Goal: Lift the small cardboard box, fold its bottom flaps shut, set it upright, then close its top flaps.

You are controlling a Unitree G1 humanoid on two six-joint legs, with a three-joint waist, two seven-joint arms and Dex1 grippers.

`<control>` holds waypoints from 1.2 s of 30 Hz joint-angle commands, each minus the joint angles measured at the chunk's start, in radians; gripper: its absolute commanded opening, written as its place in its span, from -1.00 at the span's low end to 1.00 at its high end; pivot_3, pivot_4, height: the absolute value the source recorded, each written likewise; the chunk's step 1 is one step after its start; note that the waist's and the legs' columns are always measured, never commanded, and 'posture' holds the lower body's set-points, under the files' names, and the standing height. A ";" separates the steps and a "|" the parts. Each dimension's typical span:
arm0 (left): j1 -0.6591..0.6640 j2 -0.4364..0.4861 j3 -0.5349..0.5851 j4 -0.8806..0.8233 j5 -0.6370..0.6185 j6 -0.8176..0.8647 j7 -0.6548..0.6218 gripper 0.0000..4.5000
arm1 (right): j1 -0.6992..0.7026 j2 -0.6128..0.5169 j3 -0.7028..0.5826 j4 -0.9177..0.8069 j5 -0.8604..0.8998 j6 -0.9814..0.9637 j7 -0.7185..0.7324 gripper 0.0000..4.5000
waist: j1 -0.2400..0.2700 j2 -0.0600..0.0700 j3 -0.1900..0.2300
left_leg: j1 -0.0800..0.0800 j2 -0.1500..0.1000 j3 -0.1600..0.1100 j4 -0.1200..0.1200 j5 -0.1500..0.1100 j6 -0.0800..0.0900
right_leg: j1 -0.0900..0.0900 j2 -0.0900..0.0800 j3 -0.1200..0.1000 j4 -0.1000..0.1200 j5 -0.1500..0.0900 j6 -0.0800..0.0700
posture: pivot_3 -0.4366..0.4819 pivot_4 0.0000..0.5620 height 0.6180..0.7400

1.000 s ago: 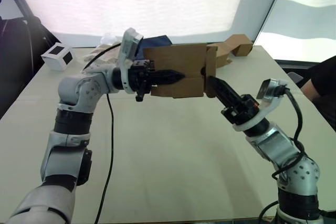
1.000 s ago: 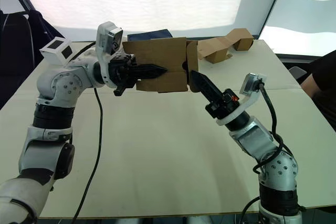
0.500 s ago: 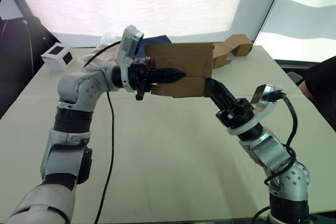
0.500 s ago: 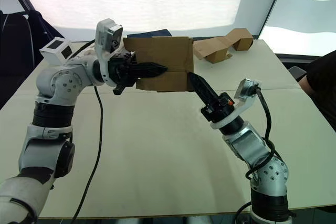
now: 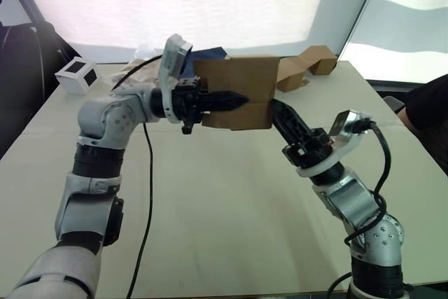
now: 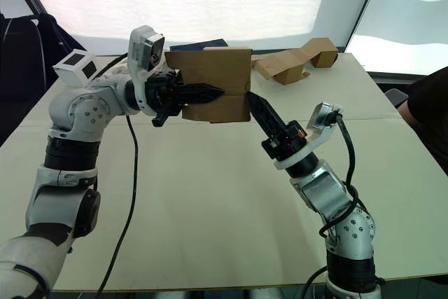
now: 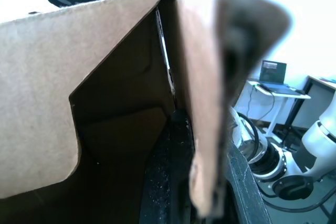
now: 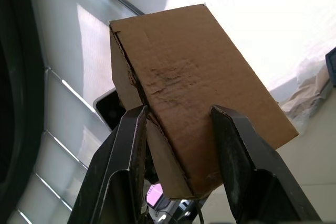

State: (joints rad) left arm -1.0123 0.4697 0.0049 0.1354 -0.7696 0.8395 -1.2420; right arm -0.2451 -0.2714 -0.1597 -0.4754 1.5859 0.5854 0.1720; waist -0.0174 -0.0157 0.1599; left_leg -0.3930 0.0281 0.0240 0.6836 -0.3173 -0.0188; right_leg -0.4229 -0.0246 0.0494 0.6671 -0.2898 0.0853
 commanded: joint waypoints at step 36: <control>-0.003 0.005 -0.004 -0.015 0.011 0.006 -0.018 -1.00 | -0.062 -0.147 0.053 -0.071 -0.152 0.071 0.079 -0.96 | 0.001 0.000 0.000 | 0.000 0.000 0.000 0.000 0.000 0.000 | 0.000 0.000 0.000 0.000 0.000 0.000 | -0.05 -0.47 1.00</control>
State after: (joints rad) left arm -1.0028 0.4734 0.0135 0.1549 -0.7618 0.8440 -1.2642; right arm -0.2970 -0.4138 -0.1364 -0.5140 1.4422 0.6389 0.2268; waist -0.0164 -0.0157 0.1599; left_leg -0.3930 0.0279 0.0241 0.6836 -0.3174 -0.0188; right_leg -0.4229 -0.0241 0.0493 0.6671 -0.2898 0.0853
